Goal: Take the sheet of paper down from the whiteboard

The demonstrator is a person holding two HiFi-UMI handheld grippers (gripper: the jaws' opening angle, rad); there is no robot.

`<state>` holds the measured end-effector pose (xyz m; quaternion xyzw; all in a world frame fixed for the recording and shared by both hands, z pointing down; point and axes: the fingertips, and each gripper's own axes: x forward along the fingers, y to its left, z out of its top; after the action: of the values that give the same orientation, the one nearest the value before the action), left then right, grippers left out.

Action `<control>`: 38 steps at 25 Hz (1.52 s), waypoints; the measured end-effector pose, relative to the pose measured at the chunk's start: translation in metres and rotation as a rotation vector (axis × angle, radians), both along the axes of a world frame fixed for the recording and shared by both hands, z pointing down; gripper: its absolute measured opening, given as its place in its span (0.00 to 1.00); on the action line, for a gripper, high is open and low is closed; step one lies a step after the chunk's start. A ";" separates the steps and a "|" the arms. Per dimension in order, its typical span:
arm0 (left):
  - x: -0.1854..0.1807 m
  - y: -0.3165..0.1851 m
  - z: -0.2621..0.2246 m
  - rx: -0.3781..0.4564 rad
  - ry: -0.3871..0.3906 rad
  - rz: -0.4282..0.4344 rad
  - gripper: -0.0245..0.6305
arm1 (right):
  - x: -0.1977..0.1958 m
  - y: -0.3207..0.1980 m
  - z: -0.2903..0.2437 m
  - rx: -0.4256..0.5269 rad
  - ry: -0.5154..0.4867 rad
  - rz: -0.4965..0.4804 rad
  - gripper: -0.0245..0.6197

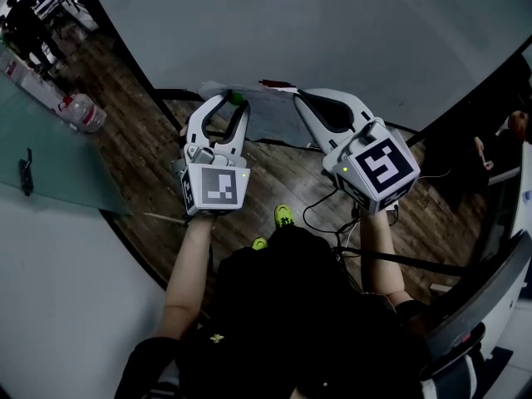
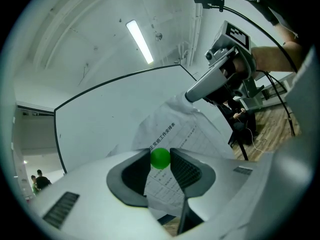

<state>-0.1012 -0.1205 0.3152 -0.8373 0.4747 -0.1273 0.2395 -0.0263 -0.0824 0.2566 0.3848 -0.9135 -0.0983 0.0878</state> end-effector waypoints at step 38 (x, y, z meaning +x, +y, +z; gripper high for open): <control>0.009 0.046 0.018 -0.048 0.002 0.037 0.26 | -0.007 0.047 0.031 -0.083 -0.056 -0.059 0.06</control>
<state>-0.0926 -0.0741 0.3334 -0.8516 0.4560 -0.1334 0.2212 -0.0334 -0.0355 0.2877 0.3561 -0.9300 -0.0520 0.0752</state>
